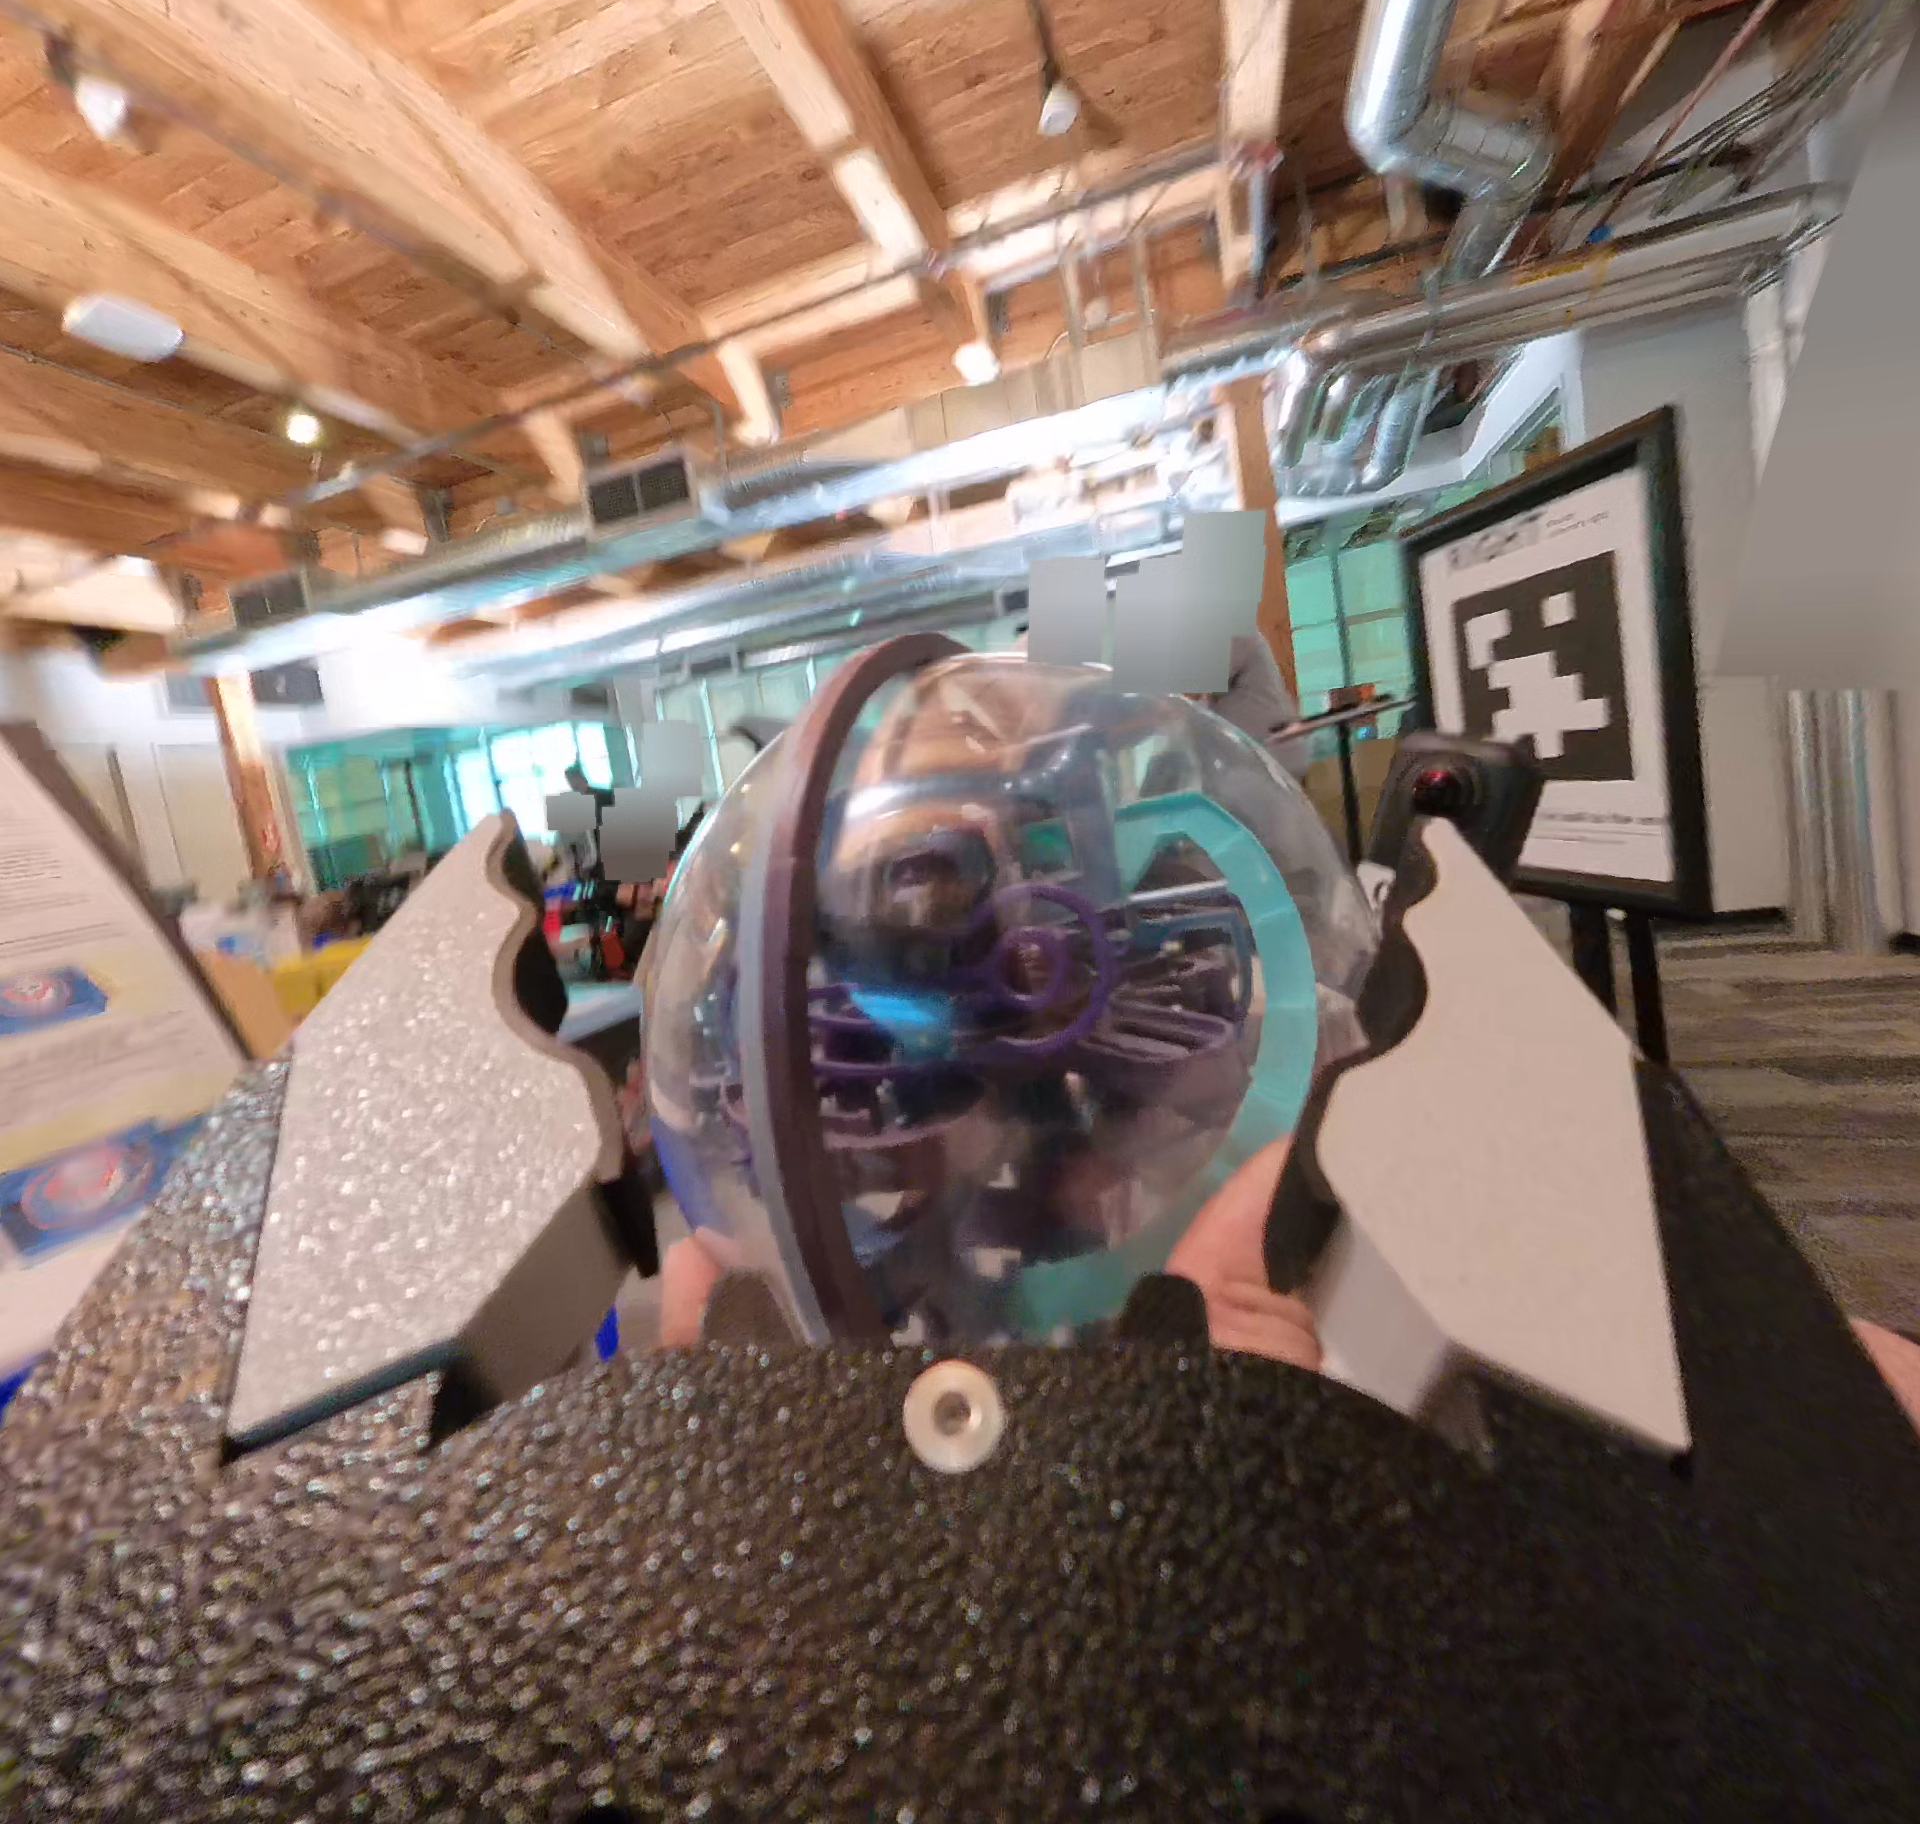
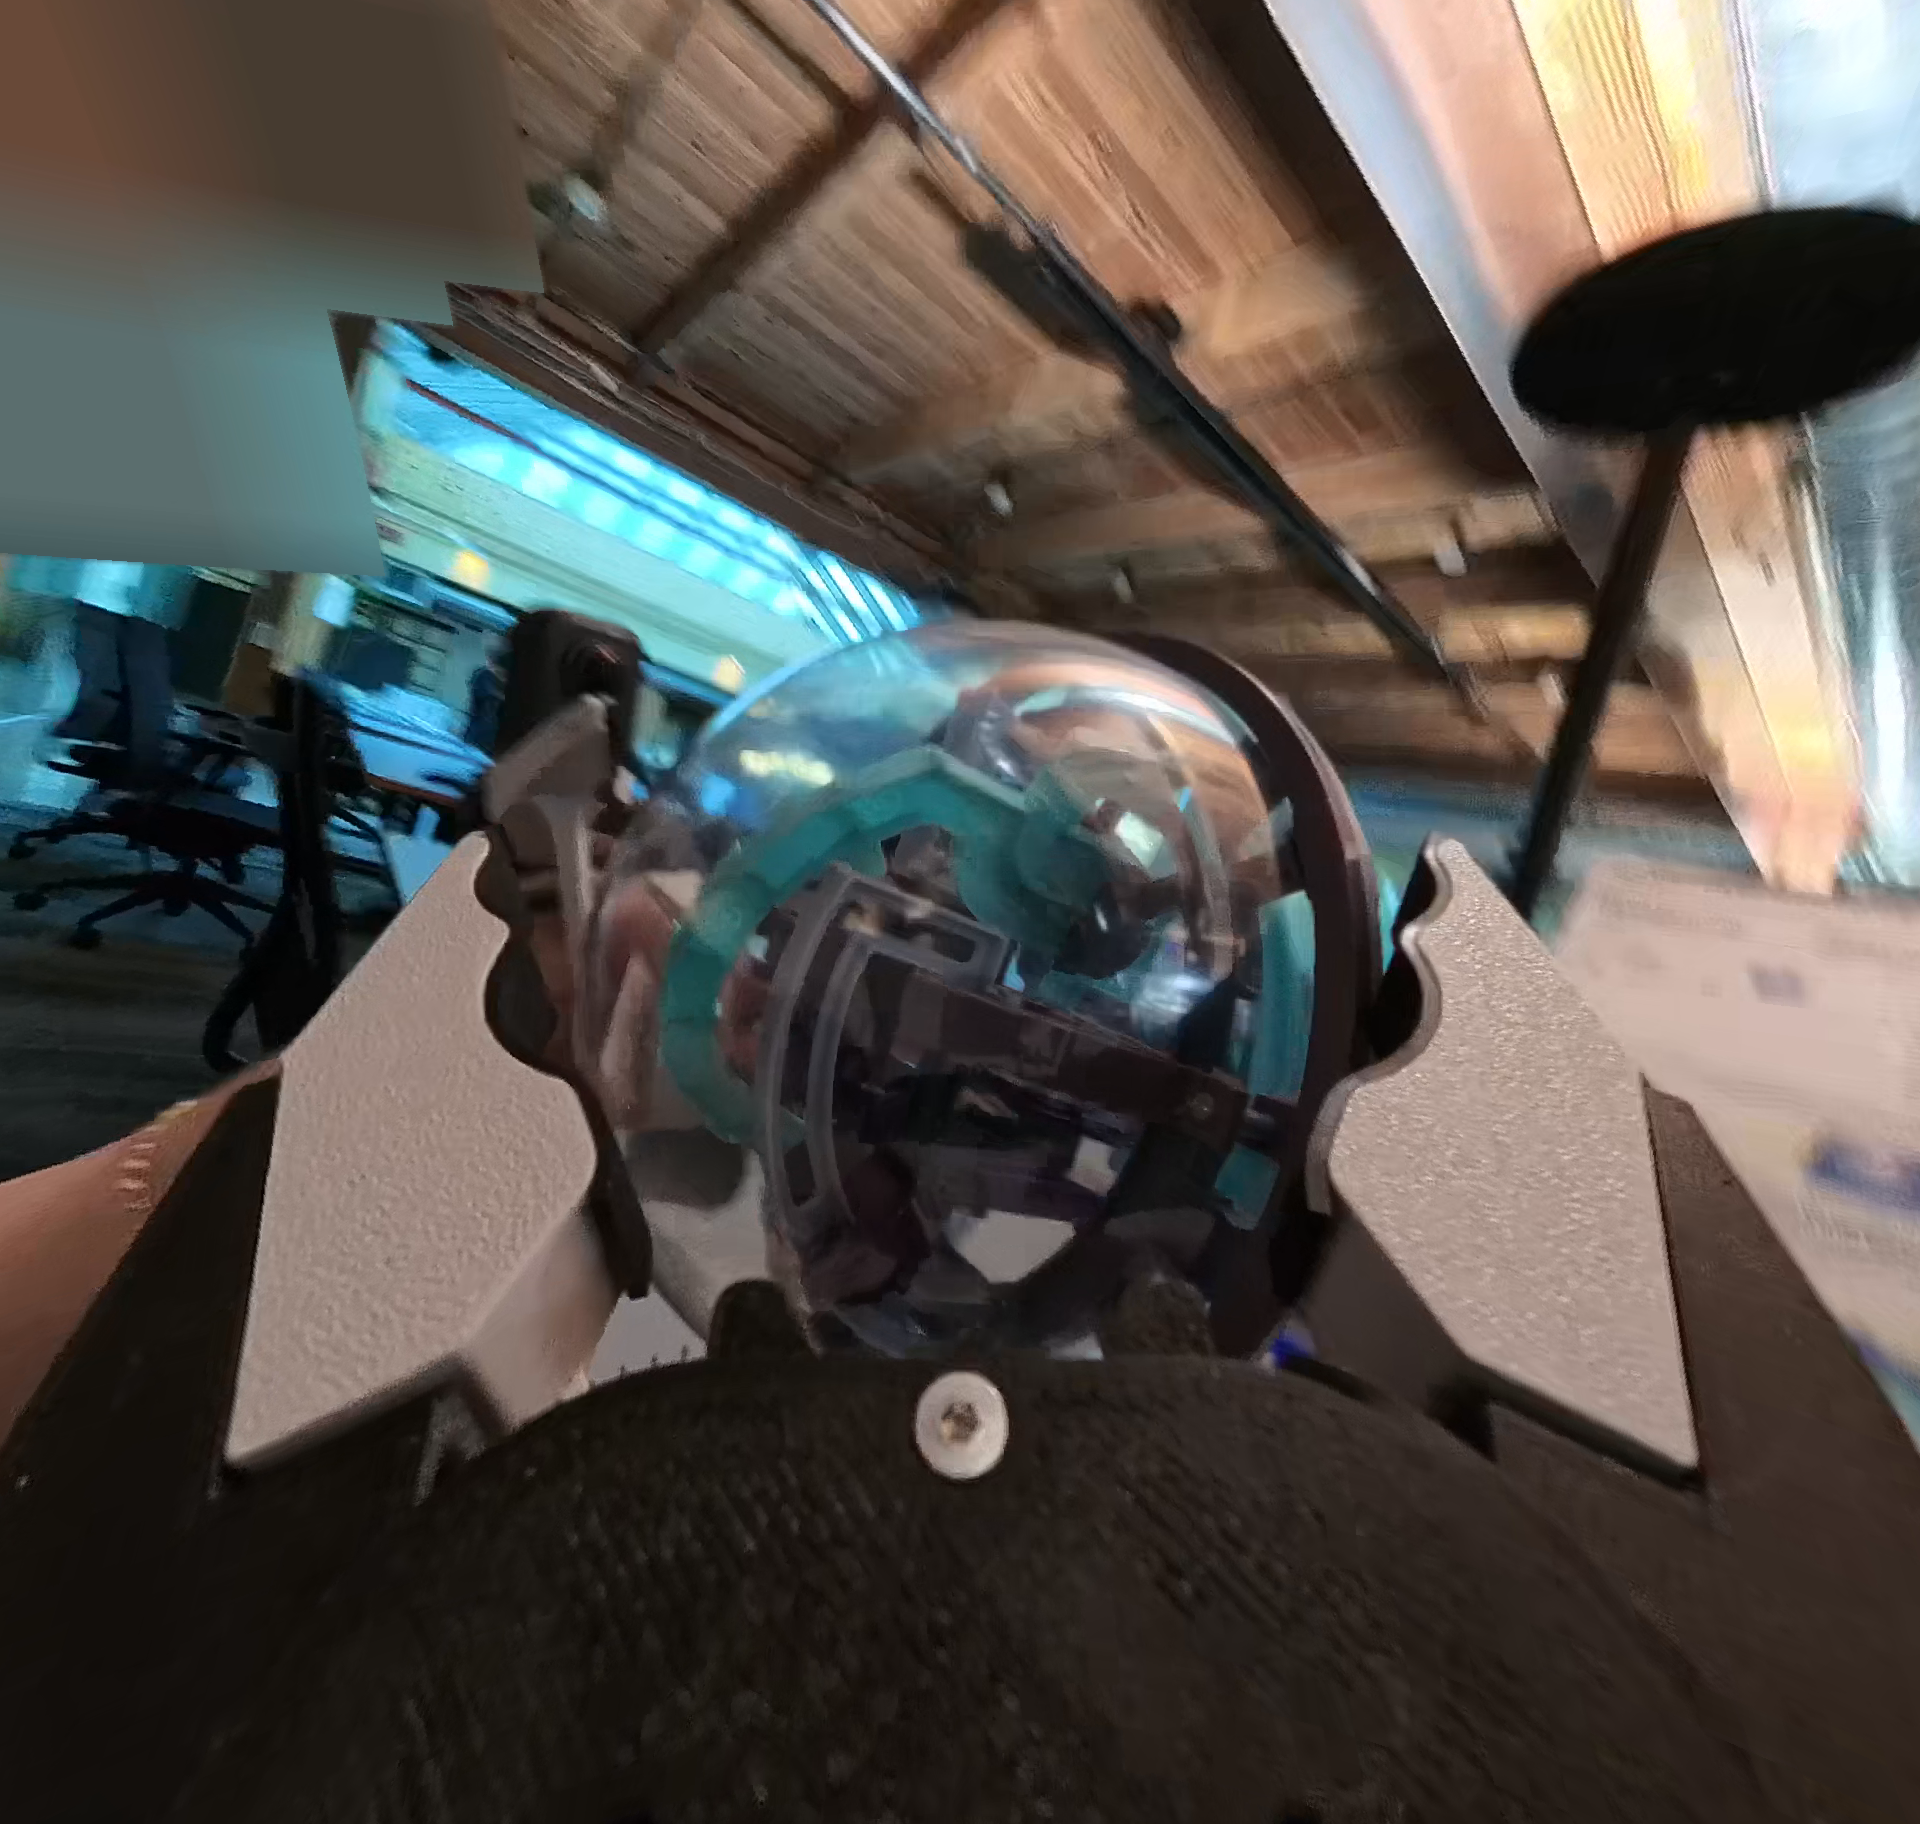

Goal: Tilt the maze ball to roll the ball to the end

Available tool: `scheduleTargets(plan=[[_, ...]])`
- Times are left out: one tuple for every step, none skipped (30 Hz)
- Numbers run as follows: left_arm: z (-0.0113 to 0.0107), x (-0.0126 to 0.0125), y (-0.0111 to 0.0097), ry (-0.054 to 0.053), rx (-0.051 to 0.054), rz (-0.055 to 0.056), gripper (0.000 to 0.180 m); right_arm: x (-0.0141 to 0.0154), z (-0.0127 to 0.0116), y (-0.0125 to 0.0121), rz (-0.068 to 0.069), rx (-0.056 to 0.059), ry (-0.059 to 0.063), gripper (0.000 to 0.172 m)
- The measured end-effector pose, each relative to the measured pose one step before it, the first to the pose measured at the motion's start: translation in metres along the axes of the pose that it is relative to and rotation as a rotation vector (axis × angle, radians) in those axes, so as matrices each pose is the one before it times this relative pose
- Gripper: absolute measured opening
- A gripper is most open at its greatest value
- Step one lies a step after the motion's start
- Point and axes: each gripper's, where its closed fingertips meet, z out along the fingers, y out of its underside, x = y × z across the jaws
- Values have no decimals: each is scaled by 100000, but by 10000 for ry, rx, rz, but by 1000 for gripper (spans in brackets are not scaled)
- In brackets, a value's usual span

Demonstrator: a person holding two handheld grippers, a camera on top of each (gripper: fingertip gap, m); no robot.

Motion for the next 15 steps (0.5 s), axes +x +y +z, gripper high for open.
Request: scheduleTargets(plan=[[162,-1121,1163,-498,-617,-329,148,1475,344,2176,407,-1027,791,157],[314,-1870,2125,-604,-804,-711,147,1794,466,2662,1040,-966,807,157],[429,-1925,2863,-213,-938,-1253,149,1863,501,2563,1716,-743,624,157],[451,-1551,2746,272,-980,-1577,155,1460,393,2192,945,-602,277,157],[331,-930,2299,670,-996,-1310,155,776,168,1423,372,-294,10,157],[178,-1201,1397,256,-594,-1072,154,498,72,1005,396,-277,33,157],[-30,-961,676,97,-210,-616,155,329,95,711,385,-296,25,157],[-132,-422,-125,208,221,-222,155,360,130,457,199,-234,107,157],[-155,-231,-401,124,393,-86,151,360,173,346,15,-197,161,157],[-57,-314,-85,-53,153,-36,148,326,227,316,-58,-180,182,157],[49,-349,235,-129,-125,-79,149,321,248,353,-55,-173,183,157],[76,-413,371,-191,-243,-109,150,205,255,335,-74,-106,117,157],[88,-365,347,-170,-232,-81,152,356,287,492,-24,-178,168,157],[21,-328,237,-154,-153,-71,153,279,233,483,46,-165,101,157],[-32,-275,137,-127,-92,-39,153,153,137,314,121,-88,9,157]])
